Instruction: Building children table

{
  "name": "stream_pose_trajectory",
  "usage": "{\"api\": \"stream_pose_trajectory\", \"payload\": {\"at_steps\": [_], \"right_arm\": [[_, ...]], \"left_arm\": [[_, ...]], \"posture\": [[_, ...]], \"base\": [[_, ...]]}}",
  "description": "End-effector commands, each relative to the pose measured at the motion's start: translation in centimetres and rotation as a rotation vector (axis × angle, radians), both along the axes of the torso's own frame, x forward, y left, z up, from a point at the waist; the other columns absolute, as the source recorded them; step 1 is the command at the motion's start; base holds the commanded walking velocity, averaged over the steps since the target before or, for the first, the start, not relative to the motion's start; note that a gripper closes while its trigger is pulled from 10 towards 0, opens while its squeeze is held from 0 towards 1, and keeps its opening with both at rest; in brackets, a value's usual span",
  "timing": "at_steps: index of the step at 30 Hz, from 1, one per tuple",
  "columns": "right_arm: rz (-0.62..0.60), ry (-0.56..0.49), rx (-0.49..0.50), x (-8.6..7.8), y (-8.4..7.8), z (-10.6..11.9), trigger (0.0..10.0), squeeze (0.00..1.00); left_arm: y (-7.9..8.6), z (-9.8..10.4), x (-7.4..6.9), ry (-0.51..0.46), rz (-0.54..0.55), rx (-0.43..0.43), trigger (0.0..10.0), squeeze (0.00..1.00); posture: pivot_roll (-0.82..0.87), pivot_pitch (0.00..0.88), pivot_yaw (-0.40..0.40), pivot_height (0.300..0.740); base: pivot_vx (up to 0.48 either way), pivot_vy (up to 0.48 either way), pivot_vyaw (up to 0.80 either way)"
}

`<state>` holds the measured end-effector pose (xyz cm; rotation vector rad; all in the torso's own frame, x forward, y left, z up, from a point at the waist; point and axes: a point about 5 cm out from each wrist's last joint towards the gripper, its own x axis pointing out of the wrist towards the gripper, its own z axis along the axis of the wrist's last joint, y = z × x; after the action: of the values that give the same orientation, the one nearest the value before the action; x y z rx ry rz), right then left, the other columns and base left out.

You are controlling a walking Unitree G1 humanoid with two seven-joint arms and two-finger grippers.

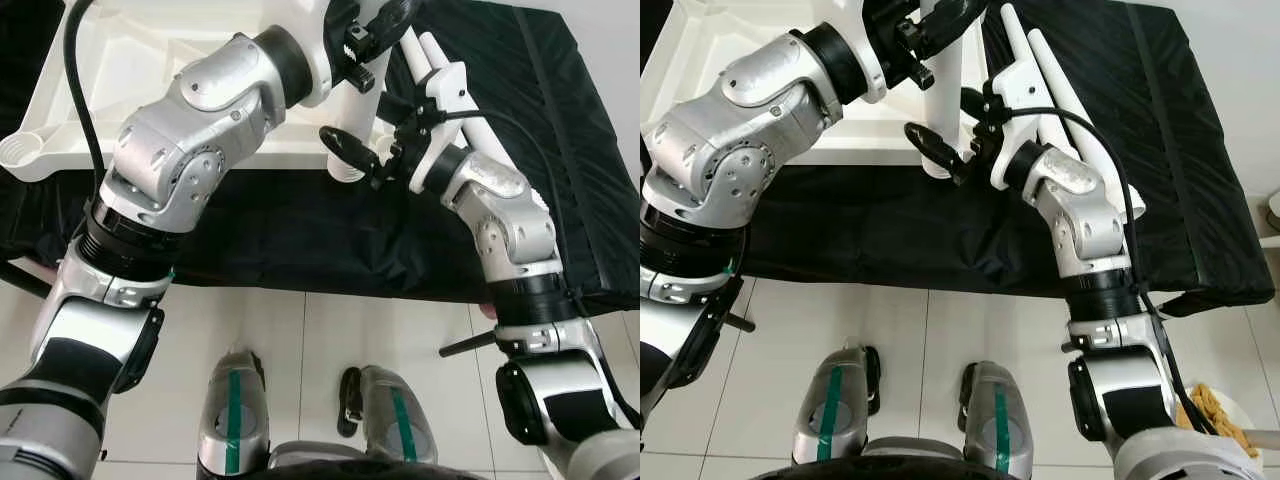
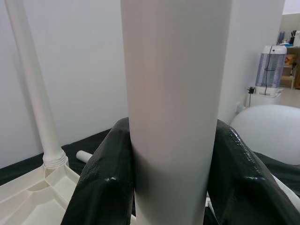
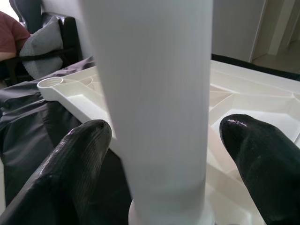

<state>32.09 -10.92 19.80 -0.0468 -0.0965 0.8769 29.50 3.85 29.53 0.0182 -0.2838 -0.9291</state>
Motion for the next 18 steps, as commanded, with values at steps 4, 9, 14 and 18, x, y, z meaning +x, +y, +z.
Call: {"api": "stream_pose_trajectory", "payload": {"at_steps": [4, 9, 14, 18], "right_arm": [[0.017, -0.007, -0.032, 0.71, 0.69, 0.35, 10.0, 0.0], [0.019, -0.005, -0.035, 0.88, 0.67, 0.72, 4.8, 0.0], [0.02, -0.001, -0.059, 0.9, 0.21, 0.68, 8.5, 0.0], [0.016, -0.005, -0.076, 0.86, -0.14, 0.68, 10.0, 0.0]], "left_arm": [[-1.35, 0.08, -1.51, -0.083, -0.236, 0.069, 10.0, 0.0], [-1.37, -0.07, -1.52, -0.096, -0.228, 0.077, 10.0, 0.0], [-1.32, -0.02, -1.46, -0.101, -0.222, 0.076, 10.0, 0.0], [-1.35, -0.01, -1.41, -0.106, -0.224, 0.079, 10.0, 0.0]], "posture": [[0.07, 0.0, -0.046, 0.74], [0.07, 0.0, -0.045, 0.74], [0.06, 0.0, -0.046, 0.74], [0.05, 0.0, -0.042, 0.74]], "base": [[0.0, 0.0, 0.0], [0.0, 0.0, 0.0], [0.0, 0.0, 0.0], [0.0, 0.0, 0.0]]}}
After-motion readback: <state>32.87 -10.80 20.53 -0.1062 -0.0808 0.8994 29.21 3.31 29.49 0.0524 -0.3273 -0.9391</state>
